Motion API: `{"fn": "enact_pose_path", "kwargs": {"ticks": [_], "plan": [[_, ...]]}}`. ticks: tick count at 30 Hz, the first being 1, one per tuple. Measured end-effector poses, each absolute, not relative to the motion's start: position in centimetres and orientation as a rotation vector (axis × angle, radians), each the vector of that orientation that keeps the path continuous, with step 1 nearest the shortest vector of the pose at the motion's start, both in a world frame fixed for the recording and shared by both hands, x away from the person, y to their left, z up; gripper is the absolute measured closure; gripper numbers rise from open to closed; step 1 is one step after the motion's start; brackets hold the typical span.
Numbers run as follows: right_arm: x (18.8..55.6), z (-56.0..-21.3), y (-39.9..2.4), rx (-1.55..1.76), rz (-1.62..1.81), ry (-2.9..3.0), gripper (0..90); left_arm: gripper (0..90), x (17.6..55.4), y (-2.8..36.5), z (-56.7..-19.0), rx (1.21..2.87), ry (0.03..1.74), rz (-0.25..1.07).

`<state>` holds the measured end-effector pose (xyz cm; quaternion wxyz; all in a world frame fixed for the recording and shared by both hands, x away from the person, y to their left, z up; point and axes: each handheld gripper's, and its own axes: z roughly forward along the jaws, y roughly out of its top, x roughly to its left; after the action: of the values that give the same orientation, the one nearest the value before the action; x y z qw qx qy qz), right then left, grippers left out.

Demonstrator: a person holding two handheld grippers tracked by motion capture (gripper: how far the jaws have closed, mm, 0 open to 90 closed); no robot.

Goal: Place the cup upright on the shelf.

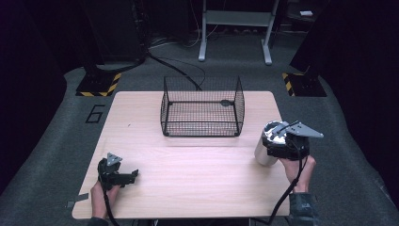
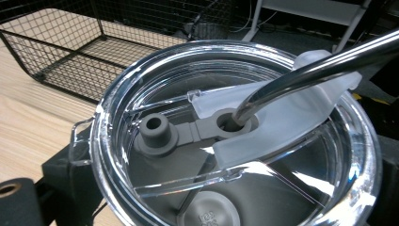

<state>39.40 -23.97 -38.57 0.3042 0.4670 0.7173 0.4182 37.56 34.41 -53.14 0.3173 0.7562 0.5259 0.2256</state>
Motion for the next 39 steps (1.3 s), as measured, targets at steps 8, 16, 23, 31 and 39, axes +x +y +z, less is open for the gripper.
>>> {"fn": "enact_pose_path", "kwargs": {"ticks": [8,16,23,31,39], "plan": [[39.6,-38.1,-22.8,1.206,1.126,1.928,3.6,0.2,37.7,34.5,-53.1,1.996,1.385,0.594],[40.3,-37.7,-20.7,1.157,1.16,1.983,3.6,0.1,37.8,34.5,-53.1,1.988,1.399,0.596],[41.3,-37.3,-18.7,1.119,1.185,2.034,3.6,0.0,38.0,34.4,-53.1,1.979,1.407,0.596],[42.1,-37.0,-17.1,1.113,1.224,2.055,3.7,0.0,38.1,34.4,-53.2,1.973,1.398,0.603],[42.3,-36.1,-15.8,1.119,1.253,2.063,3.7,0.0,38.1,34.5,-53.3,1.968,1.396,0.608]]}}
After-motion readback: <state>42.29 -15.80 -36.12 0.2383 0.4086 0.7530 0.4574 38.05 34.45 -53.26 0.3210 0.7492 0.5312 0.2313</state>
